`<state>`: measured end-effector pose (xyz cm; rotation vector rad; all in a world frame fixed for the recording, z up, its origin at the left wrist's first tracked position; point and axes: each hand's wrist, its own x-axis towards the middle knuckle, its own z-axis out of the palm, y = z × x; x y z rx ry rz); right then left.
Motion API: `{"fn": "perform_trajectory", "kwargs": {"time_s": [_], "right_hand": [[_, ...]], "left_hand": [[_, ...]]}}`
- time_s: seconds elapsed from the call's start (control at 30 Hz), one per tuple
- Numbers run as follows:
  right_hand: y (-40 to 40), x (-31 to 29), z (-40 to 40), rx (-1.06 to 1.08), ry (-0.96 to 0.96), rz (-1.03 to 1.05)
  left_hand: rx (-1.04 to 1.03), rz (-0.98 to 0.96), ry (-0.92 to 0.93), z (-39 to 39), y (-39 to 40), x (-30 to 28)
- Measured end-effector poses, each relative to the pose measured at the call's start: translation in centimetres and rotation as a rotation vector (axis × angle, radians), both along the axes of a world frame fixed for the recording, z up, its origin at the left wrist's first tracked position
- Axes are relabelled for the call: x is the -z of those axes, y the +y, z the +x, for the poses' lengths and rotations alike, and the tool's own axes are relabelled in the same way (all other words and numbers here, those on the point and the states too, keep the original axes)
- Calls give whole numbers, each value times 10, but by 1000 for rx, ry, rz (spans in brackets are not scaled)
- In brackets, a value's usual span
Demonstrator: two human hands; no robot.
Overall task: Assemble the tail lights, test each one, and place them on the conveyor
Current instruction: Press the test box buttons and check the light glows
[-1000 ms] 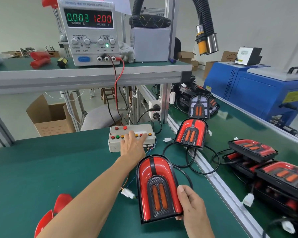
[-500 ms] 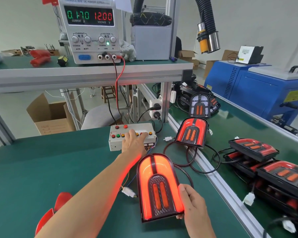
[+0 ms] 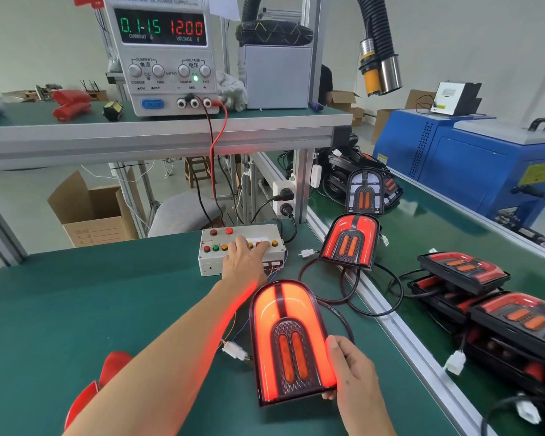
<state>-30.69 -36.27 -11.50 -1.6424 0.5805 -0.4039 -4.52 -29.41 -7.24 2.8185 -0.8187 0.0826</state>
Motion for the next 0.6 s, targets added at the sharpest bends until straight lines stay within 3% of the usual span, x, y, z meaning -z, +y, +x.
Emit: {"fn": "perform_trajectory", "kwargs": {"time_s": [0.47,0.6], "right_hand": [[1,-2,-1,-17,-5,26],[3,-5,-2,-37,-45,54]], "left_hand": [[23,28,25,-2,4,-4],[55,-112,68,-8,11,-3]]}}
